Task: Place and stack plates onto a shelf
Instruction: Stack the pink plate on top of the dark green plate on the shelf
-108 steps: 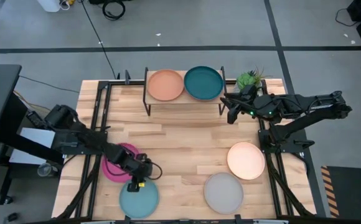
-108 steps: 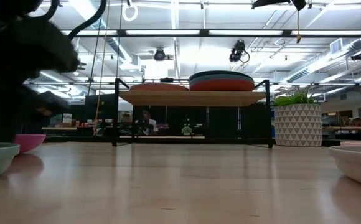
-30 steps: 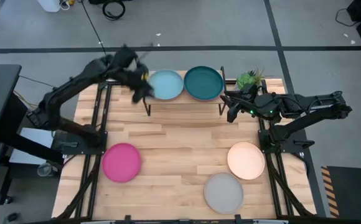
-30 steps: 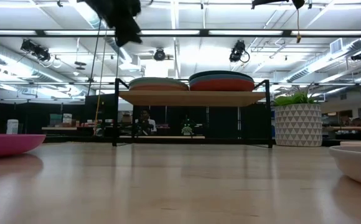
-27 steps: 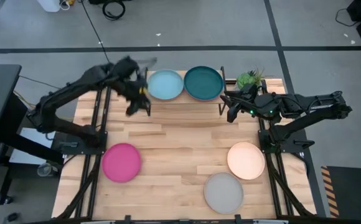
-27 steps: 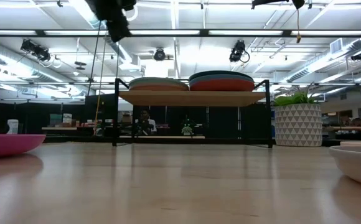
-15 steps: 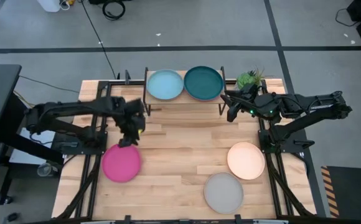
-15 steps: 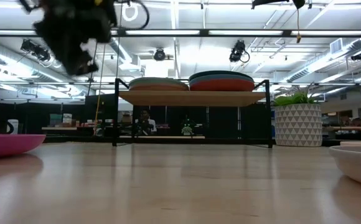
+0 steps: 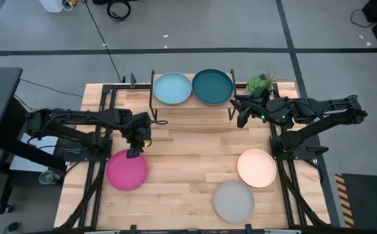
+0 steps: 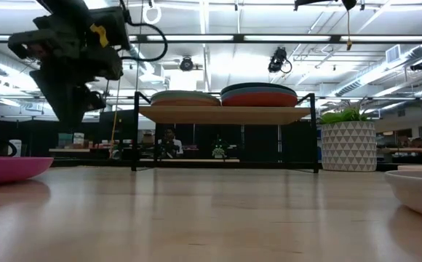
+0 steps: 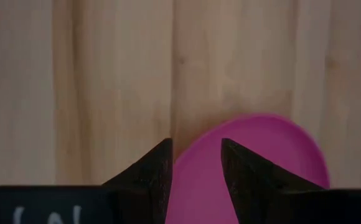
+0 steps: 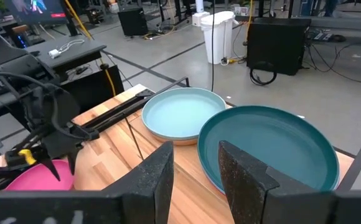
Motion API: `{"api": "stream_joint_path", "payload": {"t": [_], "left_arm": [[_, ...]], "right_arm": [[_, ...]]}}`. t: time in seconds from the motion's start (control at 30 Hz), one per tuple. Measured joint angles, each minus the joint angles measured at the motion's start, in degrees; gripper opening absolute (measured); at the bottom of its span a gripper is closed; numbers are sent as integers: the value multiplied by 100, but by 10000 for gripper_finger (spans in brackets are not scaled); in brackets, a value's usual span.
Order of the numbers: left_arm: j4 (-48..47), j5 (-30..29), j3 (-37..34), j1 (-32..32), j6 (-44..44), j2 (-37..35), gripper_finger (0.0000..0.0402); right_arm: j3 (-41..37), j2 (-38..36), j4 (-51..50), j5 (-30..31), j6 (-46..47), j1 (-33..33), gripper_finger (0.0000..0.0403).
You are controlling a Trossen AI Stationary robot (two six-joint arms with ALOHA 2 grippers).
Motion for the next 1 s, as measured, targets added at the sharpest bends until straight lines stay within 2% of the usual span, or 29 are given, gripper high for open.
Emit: {"api": "stream_joint_path", "payload": {"t": [0.1, 0.2, 0.37, 0.67, 0.9, 1.0], "left_arm": [[-13, -416, 191, -398, -178, 139, 142], [-291, -723, 411, -848, 63, 369, 142], [-412, -649, 562, -1269, 476, 876, 142], [-595, -688, 988, -1349, 1348, 1867, 142], [-697, -597, 1043, -1373, 1928, 2292, 142], [-685, -870, 1034, -1439, 2082, 2460, 142]], "right_arm": [[0, 0, 4, 0, 0, 0, 132], [0, 2, 9, 0, -2, 0, 132], [2, 2, 98, -4, -133, 0, 132], [2, 1, 139, -15, -108, 4, 132], [2, 2, 192, -83, -92, 28, 132], [2, 2, 194, -87, -92, 28, 132]]}}
